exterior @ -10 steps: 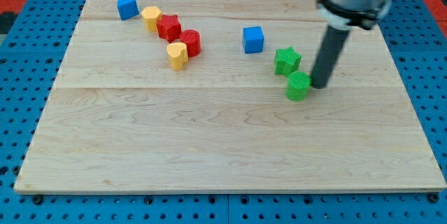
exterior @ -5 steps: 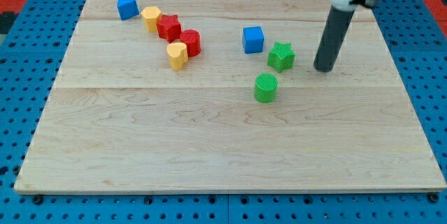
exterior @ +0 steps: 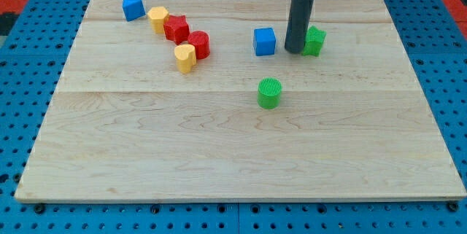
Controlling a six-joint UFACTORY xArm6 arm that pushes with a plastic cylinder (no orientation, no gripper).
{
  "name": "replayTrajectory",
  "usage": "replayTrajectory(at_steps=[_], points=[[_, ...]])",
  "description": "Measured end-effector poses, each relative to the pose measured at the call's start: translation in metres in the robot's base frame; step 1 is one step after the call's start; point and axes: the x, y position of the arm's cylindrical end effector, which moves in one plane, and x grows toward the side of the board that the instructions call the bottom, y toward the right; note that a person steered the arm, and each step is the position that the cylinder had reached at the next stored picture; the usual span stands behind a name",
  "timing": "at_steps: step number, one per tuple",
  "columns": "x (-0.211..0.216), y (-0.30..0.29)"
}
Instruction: Move green star towards top center
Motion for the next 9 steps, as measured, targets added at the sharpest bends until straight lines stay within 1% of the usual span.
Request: replayTrajectory(at_steps=[1, 2, 3, 4, 5, 6, 7, 8, 9], points=[[0.026, 0.050], [-0.015, 0.110], [-0.064, 0.009], [-0.079, -0.039], [-0.025, -0.005], [-0.035, -0.059], [-0.085, -0.088], [-0.109, -0.087], [-0.117, -0.086]])
